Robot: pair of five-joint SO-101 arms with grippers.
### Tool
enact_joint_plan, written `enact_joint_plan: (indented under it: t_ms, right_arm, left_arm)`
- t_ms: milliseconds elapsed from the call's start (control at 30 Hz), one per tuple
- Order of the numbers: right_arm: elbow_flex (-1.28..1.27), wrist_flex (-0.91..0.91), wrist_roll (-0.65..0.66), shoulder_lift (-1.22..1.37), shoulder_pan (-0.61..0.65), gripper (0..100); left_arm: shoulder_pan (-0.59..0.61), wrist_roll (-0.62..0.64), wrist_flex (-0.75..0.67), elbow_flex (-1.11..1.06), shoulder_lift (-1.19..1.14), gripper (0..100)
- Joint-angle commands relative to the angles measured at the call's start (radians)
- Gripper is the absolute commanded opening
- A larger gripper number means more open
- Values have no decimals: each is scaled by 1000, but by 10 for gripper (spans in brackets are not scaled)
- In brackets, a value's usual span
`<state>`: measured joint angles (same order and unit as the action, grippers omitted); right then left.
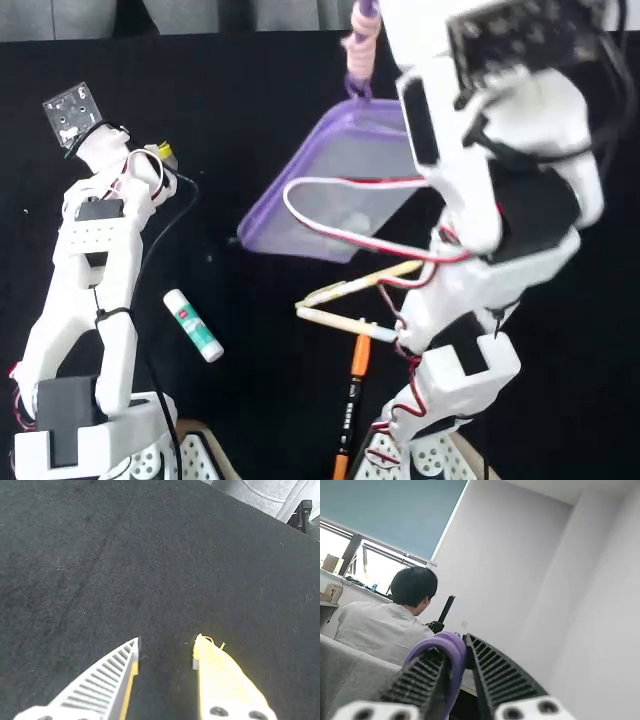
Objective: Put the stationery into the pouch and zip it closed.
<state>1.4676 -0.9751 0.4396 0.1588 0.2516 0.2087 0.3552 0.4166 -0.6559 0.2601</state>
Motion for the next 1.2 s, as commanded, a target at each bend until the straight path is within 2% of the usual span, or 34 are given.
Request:
enact_joint_plan:
  t_ms: [0, 367, 533, 800, 1033, 1167]
  right_arm:
    - [-77, 83, 72, -33, -23, 12]
    - [-108, 184, 178, -35, -25, 12]
    - [-108, 80, 239, -27, -26, 12]
    - [-110, -21, 232, -25, -15, 12]
    - [-111, -124, 232, -22, 110, 12]
    - [-134, -103, 232, 22, 172, 12]
  left_arm:
    - [7, 0, -17, 8, 17, 181]
    - [7, 0, -21, 8, 17, 181]
    - [7, 0, -21, 8, 17, 181]
    - [8, 0, -21, 5, 17, 181]
    - [15, 0, -21, 7, 17, 181]
    - [18, 0, -21, 10, 17, 181]
